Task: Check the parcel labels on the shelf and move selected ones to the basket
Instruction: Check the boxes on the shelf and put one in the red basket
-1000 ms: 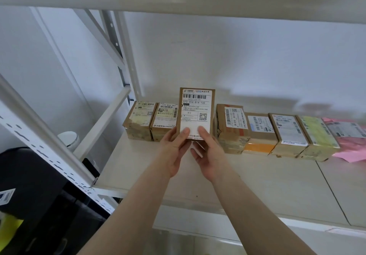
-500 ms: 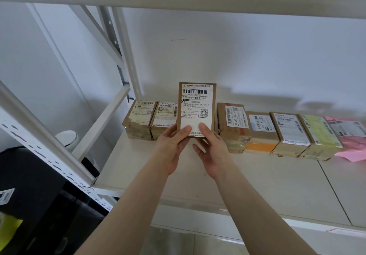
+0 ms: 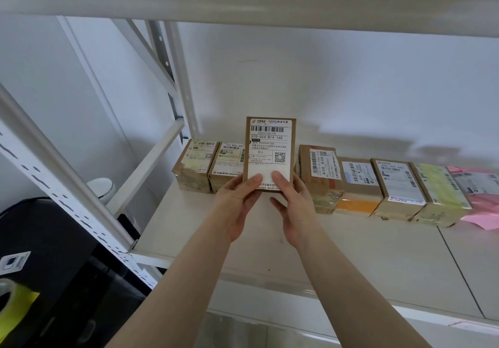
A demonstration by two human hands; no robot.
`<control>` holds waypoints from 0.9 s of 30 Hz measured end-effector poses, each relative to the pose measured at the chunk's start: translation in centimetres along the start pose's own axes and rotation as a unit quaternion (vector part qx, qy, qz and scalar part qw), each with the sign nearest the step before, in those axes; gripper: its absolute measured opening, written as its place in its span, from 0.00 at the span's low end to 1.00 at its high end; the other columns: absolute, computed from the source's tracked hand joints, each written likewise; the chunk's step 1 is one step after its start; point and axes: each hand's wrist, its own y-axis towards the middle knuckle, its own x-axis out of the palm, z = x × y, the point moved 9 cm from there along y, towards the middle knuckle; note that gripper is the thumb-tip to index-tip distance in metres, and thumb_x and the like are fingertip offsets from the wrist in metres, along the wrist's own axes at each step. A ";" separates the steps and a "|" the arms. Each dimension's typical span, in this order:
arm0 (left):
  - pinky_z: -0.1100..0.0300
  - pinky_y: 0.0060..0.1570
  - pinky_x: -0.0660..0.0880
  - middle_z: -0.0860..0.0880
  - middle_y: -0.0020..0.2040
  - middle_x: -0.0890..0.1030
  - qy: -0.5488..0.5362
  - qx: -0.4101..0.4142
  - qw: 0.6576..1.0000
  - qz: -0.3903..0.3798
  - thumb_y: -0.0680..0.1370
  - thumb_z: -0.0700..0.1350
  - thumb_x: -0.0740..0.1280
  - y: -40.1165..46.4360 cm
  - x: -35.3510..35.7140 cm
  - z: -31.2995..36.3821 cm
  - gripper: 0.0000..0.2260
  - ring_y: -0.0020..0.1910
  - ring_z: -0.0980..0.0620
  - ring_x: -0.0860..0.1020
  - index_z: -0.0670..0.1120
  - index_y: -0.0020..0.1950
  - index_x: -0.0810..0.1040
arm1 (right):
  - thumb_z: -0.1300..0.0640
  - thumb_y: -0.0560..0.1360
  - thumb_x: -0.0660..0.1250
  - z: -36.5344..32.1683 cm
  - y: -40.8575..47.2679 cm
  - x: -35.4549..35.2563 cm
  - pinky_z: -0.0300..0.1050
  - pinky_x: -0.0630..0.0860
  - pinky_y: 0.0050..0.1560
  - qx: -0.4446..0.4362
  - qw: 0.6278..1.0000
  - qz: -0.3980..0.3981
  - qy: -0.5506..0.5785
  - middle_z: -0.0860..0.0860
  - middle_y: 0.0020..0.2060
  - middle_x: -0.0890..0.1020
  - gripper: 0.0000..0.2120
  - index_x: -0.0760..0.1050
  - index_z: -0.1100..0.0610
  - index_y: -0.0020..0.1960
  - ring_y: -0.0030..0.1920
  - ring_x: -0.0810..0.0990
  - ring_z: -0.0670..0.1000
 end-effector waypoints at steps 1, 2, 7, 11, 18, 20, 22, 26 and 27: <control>0.55 0.66 0.72 0.45 0.58 0.83 0.001 0.000 1.000 -0.002 0.74 0.36 0.71 -0.1 0.1 0.1 0.18 0.59 0.49 0.81 0.40 0.64 0.77 | 0.47 0.64 0.76 -0.4 -0.2 0.1 0.51 0.71 0.66 -0.012 1.000 -0.005 -0.008 0.49 0.59 0.83 0.36 0.71 0.51 0.70 0.61 0.79 0.48; 0.55 0.66 0.72 0.44 0.58 0.83 0.005 0.000 1.000 -0.004 0.74 0.36 0.71 -0.3 0.2 0.1 0.18 0.59 0.49 0.81 0.40 0.63 0.77 | 0.46 0.64 0.75 -0.7 -0.3 0.2 0.50 0.71 0.65 -0.022 1.000 -0.010 -0.013 0.49 0.59 0.84 0.36 0.71 0.50 0.70 0.61 0.80 0.48; 0.53 0.67 0.71 0.45 0.59 0.83 0.063 -0.010 0.998 -0.004 0.73 0.39 0.72 -1.7 0.2 0.6 0.19 0.62 0.48 0.78 0.42 0.63 0.77 | 0.53 0.74 0.73 -1.3 -1.3 0.0 0.45 0.74 0.59 -0.038 0.999 -0.006 -0.019 0.51 0.59 0.84 0.27 0.70 0.53 0.71 0.58 0.81 0.48; 0.50 0.71 0.64 0.51 0.56 0.83 0.161 -0.021 0.987 -0.004 0.64 0.50 0.77 -3.4 -0.1 1.5 0.28 0.63 0.49 0.76 0.46 0.63 0.77 | 0.52 0.74 0.73 -1.3 -3.3 -0.3 0.50 0.72 0.64 -0.040 0.999 0.005 -0.022 0.50 0.58 0.84 0.27 0.71 0.54 0.71 0.59 0.81 0.50; 0.64 0.57 0.75 0.53 0.51 0.85 0.214 -0.019 0.974 -0.072 0.75 0.42 0.71 -7.2 0.4 -0.3 0.10 0.51 0.57 0.82 0.49 0.55 0.80 | 0.58 0.77 0.69 -0.3 -9.9 -2.4 0.38 0.78 0.52 -0.059 0.997 0.029 -0.044 0.47 0.53 0.86 0.16 0.76 0.54 0.64 0.51 0.84 0.44; 0.69 0.51 0.77 0.55 0.47 0.86 0.228 -0.028 0.968 -0.097 0.76 0.42 0.70 -8.4 0.6 -1.7 0.07 0.48 0.60 0.83 0.49 0.53 0.81 | 0.57 0.77 0.69 0.1 -12.0 -3.7 0.36 0.79 0.50 -0.064 0.996 0.043 -0.054 0.49 0.56 0.85 0.18 0.76 0.56 0.66 0.53 0.84 0.44; 0.70 0.48 0.77 0.55 0.46 0.86 0.233 -0.039 0.966 -0.108 0.76 0.42 0.70 -9.5 0.7 -3.6 0.08 0.46 0.60 0.84 0.48 0.54 0.81 | 0.55 0.76 0.70 0.8 -14.2 -5.6 0.38 0.79 0.51 -0.066 0.994 0.067 -0.063 0.50 0.57 0.85 0.20 0.75 0.55 0.67 0.55 0.84 0.45; 0.65 0.54 0.77 0.49 0.53 0.85 0.266 -0.076 0.950 -0.148 0.74 0.42 0.72 -12.0 2.9 -8.5 0.17 0.51 0.56 0.84 0.42 0.63 0.79 | 0.50 0.69 0.72 1.7 -18.5 -10.8 0.41 0.76 0.55 -0.058 0.990 0.118 -0.044 0.51 0.57 0.85 0.29 0.74 0.55 0.69 0.54 0.84 0.46; 0.65 0.53 0.78 0.48 0.54 0.85 0.275 -0.086 0.944 -0.159 0.74 0.42 0.72 -12.7 3.8 -9.9 0.19 0.51 0.54 0.84 0.41 0.64 0.78 | 0.50 0.68 0.72 1.9 -19.7 -12.4 0.43 0.76 0.58 -0.057 0.989 0.135 -0.036 0.51 0.57 0.85 0.30 0.73 0.55 0.69 0.54 0.84 0.47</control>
